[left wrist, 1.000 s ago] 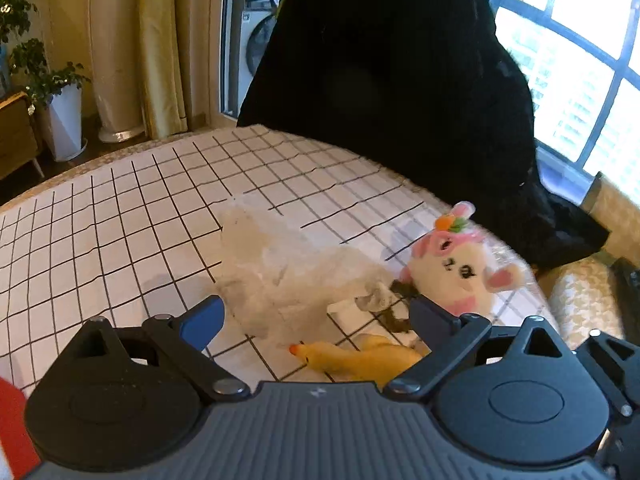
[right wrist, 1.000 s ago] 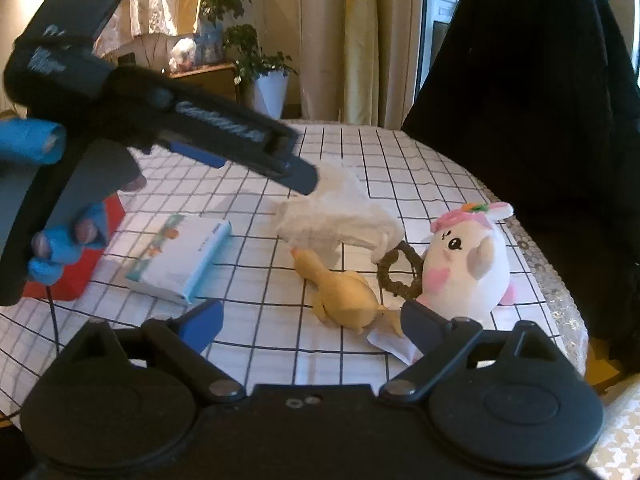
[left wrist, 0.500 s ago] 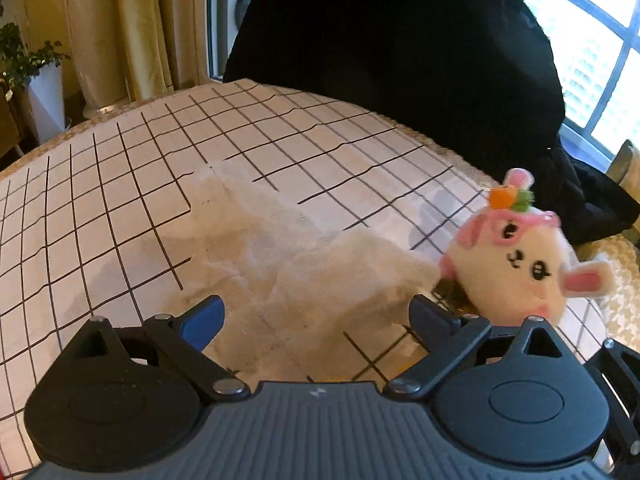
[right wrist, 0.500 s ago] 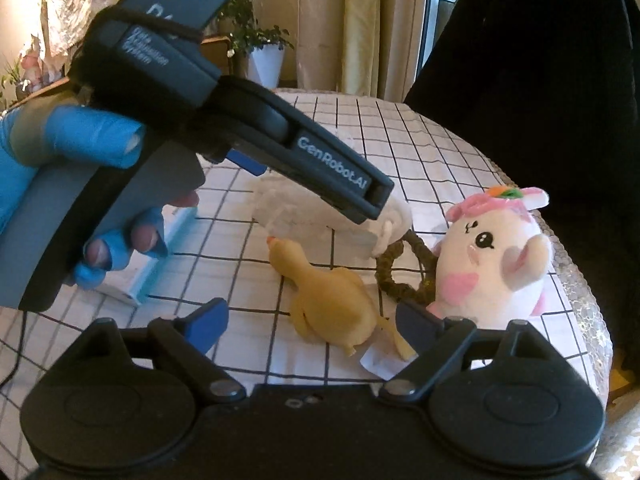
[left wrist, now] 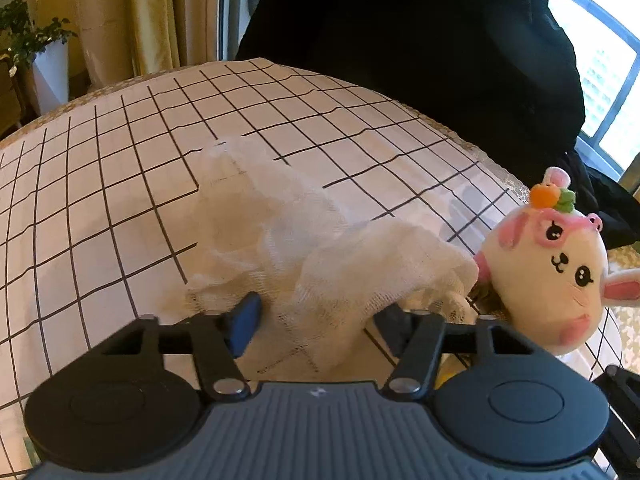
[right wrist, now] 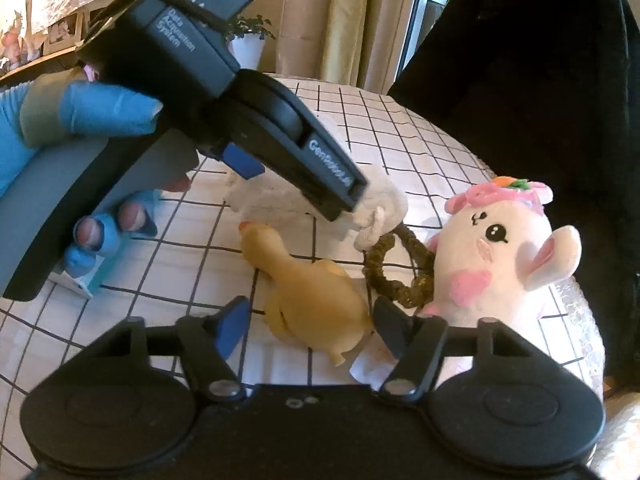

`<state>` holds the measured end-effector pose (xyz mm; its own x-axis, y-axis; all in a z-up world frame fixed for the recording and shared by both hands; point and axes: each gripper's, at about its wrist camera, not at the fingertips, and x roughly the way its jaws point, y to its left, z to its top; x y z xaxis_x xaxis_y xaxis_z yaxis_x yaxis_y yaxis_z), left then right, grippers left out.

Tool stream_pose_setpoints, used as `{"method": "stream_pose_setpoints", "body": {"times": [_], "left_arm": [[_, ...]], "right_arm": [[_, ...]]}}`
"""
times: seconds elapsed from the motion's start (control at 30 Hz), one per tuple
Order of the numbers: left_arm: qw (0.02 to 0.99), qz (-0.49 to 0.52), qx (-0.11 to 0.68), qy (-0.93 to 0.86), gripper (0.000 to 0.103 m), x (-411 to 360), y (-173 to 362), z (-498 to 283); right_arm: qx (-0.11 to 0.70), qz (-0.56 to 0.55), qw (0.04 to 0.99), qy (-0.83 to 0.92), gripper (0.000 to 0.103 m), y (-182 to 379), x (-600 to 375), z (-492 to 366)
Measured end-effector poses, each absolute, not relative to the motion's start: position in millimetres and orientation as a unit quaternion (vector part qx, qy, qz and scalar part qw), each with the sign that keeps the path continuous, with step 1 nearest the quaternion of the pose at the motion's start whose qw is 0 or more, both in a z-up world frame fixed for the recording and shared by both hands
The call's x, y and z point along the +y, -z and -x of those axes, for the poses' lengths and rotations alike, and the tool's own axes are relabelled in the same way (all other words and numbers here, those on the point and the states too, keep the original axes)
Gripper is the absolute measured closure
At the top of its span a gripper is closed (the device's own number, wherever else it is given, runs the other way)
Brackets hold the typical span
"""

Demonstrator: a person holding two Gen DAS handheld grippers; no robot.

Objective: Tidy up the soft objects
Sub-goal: 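Grasp the white gauze with the left gripper while the right gripper grasps the yellow rubber duck, then carry the gauze with the left gripper while the right gripper carries the duck over the tin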

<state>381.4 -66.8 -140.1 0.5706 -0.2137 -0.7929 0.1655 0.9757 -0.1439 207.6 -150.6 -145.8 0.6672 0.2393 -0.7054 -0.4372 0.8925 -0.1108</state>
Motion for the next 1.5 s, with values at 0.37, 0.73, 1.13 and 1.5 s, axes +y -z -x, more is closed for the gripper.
{"method": "stream_pose_setpoints", "body": {"times": [0.37,0.73,1.13,1.5], "left_arm": [[0.890,0.033,0.447,0.085,0.090,-59,132,-375],[0.900,0.058,0.426,0.068,0.095,-36,91,-354],[0.911,0.087,0.396,0.075,0.095,-10,39,-302],[0.921,0.127,0.357,0.089,0.095,26,-23,-246]], "right_arm": [[0.366,0.134,0.904,-0.177,0.070,143,-152,-207],[0.362,0.098,0.911,-0.171,0.074,120,-167,-193],[0.363,0.048,0.913,-0.180,0.074,85,-176,-156],[0.345,0.028,0.917,-0.198,0.074,50,-181,-114]]}}
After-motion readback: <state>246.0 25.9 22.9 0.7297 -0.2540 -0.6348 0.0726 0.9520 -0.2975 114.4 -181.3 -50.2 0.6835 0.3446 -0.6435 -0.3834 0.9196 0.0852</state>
